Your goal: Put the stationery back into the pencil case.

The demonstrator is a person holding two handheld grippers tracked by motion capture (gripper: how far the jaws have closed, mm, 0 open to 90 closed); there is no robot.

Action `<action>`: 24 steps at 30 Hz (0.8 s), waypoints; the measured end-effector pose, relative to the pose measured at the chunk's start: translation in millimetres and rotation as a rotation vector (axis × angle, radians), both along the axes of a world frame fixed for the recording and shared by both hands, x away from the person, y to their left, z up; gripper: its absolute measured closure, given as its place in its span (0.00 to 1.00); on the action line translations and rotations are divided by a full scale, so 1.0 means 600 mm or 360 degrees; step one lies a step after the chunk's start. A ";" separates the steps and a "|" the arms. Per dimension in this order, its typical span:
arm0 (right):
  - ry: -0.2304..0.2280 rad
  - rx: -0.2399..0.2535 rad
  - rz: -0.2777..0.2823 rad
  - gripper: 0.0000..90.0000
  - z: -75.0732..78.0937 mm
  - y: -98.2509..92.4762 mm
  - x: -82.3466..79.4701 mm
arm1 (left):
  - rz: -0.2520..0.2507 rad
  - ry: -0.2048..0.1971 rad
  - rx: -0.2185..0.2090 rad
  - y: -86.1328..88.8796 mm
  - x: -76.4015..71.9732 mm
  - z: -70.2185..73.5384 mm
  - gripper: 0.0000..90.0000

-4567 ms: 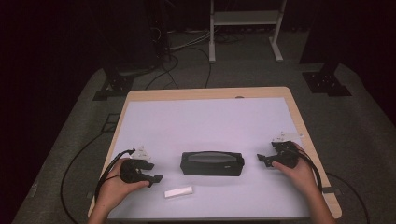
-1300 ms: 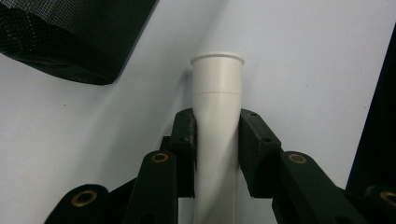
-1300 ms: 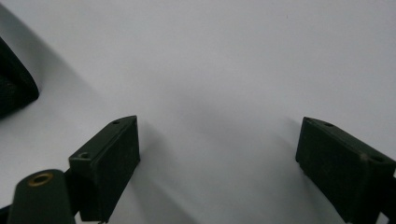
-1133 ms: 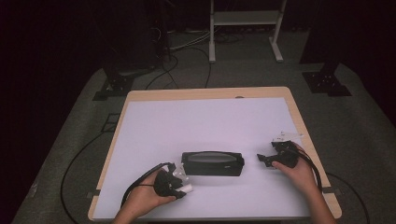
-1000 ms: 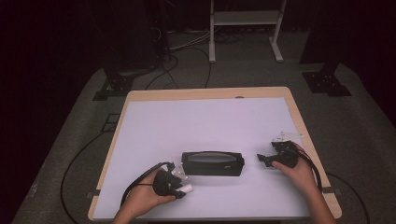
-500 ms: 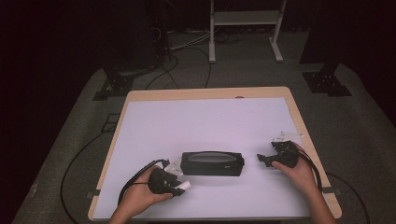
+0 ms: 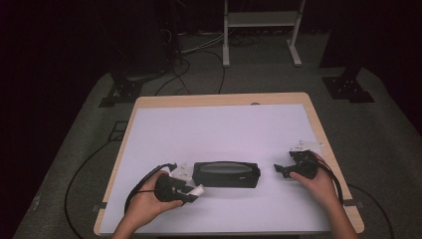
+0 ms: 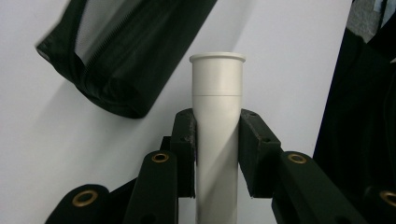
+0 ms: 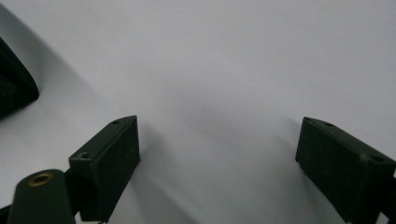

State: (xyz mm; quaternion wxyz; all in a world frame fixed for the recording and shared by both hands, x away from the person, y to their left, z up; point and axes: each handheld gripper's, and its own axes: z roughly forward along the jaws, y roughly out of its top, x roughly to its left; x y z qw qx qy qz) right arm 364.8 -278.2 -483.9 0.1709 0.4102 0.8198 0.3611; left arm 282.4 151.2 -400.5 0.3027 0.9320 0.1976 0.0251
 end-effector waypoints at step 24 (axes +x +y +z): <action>-0.0001 0.0000 0.0000 0.14 0.000 0.000 0.000 | -0.0056 -0.0121 -0.0139 -0.045 0.053 0.060 0.77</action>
